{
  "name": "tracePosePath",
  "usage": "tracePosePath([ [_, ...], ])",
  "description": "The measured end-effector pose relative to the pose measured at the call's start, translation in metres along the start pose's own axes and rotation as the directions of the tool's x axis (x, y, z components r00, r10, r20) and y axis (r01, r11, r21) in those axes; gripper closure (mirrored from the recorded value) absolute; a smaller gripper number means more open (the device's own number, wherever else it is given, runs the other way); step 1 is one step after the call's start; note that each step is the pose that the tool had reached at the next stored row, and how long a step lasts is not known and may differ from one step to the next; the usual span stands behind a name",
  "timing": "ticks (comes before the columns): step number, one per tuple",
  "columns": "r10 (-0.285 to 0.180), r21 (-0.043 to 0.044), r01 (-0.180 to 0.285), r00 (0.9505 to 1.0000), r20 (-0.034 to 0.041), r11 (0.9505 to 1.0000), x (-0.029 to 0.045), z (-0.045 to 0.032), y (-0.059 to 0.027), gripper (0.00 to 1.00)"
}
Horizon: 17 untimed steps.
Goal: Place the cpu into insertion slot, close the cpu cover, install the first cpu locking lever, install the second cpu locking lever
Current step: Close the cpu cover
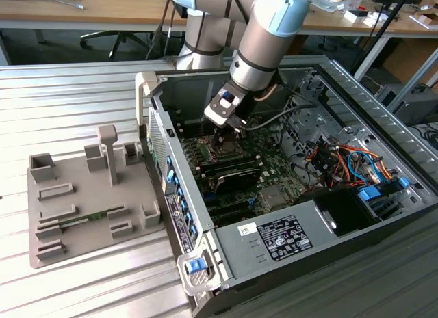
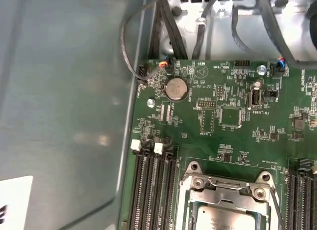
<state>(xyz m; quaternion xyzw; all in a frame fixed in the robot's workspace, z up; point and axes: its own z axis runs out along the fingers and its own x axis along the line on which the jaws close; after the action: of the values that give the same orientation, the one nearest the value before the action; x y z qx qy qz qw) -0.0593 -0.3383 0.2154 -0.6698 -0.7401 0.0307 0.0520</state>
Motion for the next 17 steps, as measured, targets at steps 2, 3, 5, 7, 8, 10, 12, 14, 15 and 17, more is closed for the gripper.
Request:
tracePosePath([
  [2, 0.000, 0.0020, 0.000, 1.0000, -0.0003, 1.0000, -0.0001, -0.0025, 0.0023, 0.90],
  [3, 0.000, 0.0085, 0.000, 1.0000, -0.0011, 1.0000, -0.0006, -0.0032, 0.0077, 0.90],
  [5, 0.001, 0.0207, -0.001, 1.0000, -0.0019, 0.9998, -0.0016, -0.0051, 0.0173, 0.90],
  [7, 0.001, 0.0233, -0.001, 1.0000, -0.0023, 0.9997, -0.0014, -0.0186, 0.0185, 0.90],
  [8, 0.001, 0.0233, -0.001, 1.0000, -0.0024, 0.9997, -0.0012, -0.0232, 0.0179, 0.90],
  [10, 0.001, 0.0232, -0.001, 1.0000, -0.0029, 0.9997, -0.0007, -0.0378, 0.0163, 0.90],
  [12, 0.000, 0.0231, 0.000, 1.0000, -0.0036, 0.9997, -0.0006, -0.0391, 0.0162, 0.90],
  [14, 0.001, 0.0232, 0.000, 1.0000, -0.0036, 0.9997, -0.0006, -0.0392, 0.0161, 0.90],
  [15, 0.000, 0.0089, 0.000, 1.0000, -0.0017, 1.0000, -0.0007, -0.0392, 0.0161, 0.90],
  [17, -0.001, -0.0289, 0.001, 1.0000, 0.0017, 0.9996, -0.0006, -0.0390, 0.0160, 0.90],
])
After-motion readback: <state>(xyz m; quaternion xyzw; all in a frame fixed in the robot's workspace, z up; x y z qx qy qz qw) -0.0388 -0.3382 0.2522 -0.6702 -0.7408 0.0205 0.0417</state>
